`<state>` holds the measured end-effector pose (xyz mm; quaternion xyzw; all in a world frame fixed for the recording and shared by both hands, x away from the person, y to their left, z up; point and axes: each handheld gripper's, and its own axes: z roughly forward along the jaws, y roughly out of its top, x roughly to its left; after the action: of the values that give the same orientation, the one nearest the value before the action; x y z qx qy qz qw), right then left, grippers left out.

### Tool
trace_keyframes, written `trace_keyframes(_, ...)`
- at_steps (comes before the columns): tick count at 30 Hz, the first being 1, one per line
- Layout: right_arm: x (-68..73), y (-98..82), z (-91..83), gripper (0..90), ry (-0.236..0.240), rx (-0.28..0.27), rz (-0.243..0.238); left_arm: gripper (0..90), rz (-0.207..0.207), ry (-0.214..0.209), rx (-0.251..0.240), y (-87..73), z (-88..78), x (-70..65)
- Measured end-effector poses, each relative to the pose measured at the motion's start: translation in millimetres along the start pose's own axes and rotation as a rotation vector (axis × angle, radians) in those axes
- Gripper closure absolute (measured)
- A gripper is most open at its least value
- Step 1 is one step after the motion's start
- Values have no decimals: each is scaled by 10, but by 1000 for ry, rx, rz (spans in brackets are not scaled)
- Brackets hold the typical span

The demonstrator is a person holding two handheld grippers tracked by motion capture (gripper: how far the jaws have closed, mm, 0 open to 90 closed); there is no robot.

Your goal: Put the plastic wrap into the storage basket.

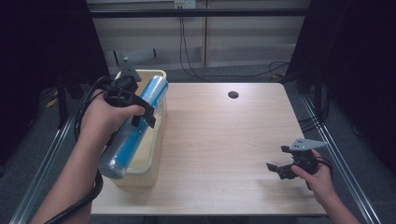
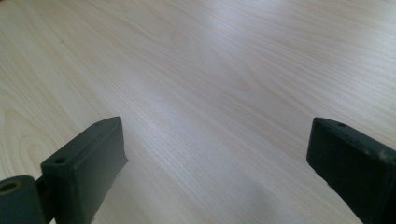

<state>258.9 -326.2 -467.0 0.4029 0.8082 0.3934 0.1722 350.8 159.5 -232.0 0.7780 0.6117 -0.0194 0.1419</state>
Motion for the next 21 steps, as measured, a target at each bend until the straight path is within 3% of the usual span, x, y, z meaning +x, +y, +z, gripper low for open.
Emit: trace_keyframes(21,-1,-10,-2,42,-5,0,0,321,-49,25,-2,-116,-11,256)
